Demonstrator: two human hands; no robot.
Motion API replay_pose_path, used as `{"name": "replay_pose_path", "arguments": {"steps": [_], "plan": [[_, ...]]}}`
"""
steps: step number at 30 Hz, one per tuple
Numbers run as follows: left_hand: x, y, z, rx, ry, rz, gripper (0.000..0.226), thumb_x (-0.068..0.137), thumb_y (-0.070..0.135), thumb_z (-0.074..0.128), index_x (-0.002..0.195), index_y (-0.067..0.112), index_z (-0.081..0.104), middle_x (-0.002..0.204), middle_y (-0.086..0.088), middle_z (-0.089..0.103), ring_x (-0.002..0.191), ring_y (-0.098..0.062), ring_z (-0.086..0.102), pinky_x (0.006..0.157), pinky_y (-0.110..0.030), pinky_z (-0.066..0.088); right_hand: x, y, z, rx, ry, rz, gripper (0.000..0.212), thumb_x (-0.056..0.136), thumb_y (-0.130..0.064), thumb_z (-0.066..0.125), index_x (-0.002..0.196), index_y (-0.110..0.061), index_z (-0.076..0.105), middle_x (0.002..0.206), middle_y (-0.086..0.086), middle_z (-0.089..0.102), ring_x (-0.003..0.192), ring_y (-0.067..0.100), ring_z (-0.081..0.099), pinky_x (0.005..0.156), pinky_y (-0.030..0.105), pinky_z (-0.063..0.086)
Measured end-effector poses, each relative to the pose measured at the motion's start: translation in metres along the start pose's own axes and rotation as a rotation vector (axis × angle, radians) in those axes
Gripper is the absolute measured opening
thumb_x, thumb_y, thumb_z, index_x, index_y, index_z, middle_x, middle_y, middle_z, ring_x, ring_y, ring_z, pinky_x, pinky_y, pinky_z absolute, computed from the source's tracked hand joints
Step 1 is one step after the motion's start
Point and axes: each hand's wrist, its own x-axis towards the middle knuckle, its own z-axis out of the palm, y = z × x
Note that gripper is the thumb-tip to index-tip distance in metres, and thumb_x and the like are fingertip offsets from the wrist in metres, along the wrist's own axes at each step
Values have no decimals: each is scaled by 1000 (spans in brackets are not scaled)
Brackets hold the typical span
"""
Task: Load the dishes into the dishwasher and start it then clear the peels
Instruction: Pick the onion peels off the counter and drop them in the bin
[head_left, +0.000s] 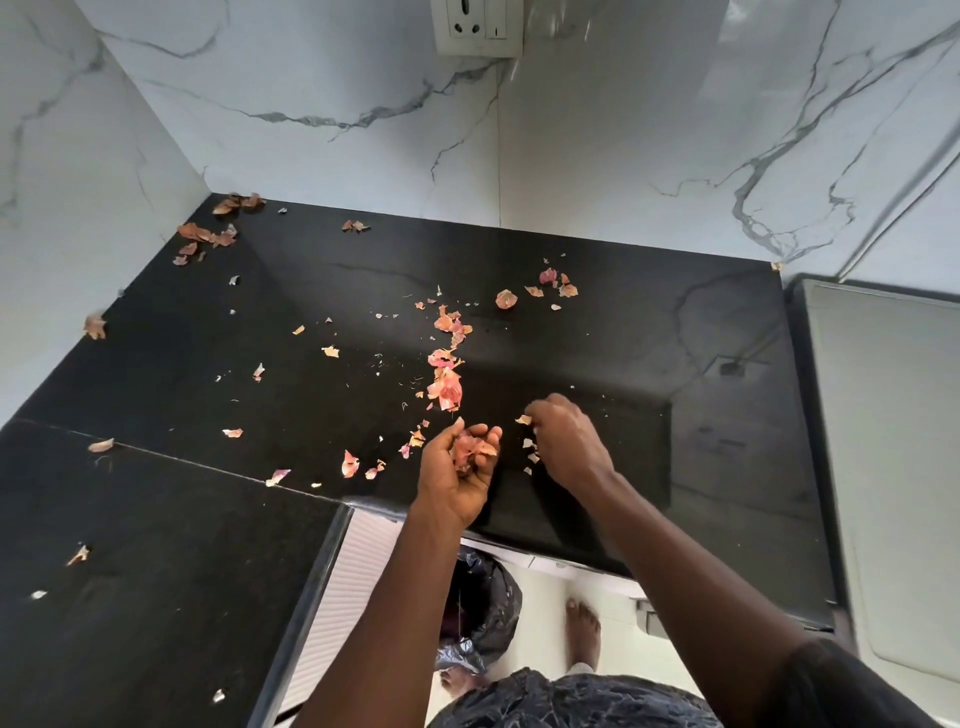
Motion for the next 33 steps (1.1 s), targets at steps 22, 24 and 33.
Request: {"name": "replay_pose_path", "arguments": {"steps": [22,24,33], "plan": [[5,3,-3,28,65,22,42,103,35,48,88,-1,63,81,-23,68,60,-20,65,50,-23,55,-41,0,22,-241,-90,-172,8,86,-12,61,82,-12,67,85,6,58,78,30,61,63,41,51],[6,3,-4,21,71,27,42,103,36,49,87,-1,63,79,-22,68,58,-19,63,49,-22,54,-35,1,18,-161,-67,-90,10,85,-9,60,83,-14,69,85,5,60,75,29,62,64,40,52],[7,4,-13,8,97,81,43,103,36,50,88,-2,65,81,-22,70,66,-21,67,52,-24,55,-39,-14,29,-115,-128,-83,10,92,-19,62,90,-12,70,91,5,58,82,27,61,67,35,50]]}}
